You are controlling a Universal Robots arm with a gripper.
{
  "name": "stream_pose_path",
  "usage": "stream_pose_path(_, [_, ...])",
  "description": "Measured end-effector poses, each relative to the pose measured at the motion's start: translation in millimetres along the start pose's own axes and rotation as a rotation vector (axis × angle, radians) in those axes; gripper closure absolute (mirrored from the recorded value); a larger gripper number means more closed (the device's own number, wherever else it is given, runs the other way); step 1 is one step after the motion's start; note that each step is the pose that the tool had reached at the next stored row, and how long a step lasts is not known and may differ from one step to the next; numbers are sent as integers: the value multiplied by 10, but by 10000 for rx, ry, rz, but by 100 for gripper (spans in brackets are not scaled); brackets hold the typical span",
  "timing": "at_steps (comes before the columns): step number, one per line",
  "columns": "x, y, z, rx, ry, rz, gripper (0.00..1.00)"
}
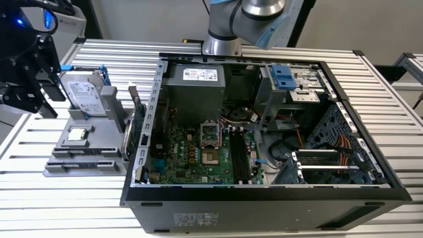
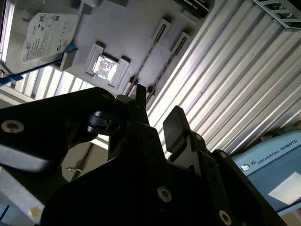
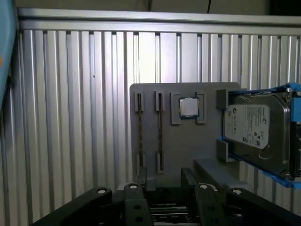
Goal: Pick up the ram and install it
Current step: 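Pick up the ram and move it above insertion slot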
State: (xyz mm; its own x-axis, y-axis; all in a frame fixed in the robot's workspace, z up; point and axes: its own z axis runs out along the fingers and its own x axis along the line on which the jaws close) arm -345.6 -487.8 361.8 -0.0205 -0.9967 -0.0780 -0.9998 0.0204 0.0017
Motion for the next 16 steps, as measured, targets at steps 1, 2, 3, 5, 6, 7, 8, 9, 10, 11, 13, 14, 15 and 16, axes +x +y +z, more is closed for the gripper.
stream_pose_path(1, [1,0,7,-1,4,0,0])
stream_pose_path(2, [1,0,14,0,9,0,0])
stream_pose_path(3, [0,0,20,-1,17,1,0])
stream_pose_path(5, [1,0,32,0,29,0,0])
stream_pose_path(6, [1,0,38,0,34,0,0])
stream_pose_path(7, [2,0,44,1,38,0,0])
stream_pose_path(8, [2,0,49,1,41,0,0])
stream_pose_path(9, [2,0,53,0,46,0,0])
stream_pose_path(10, [2,0,59,0,47,1,0])
stream_pose_path(11, [3,0,64,0,48,0,0])
stream_pose_path(13, [2,0,75,1,50,1,0])
stream_pose_path(14, [2,0,81,0,53,1,0])
stream_pose_path(15, [2,0,89,1,56,0,0])
stream_pose_path(16, [2,0,96,1,59,0,0])
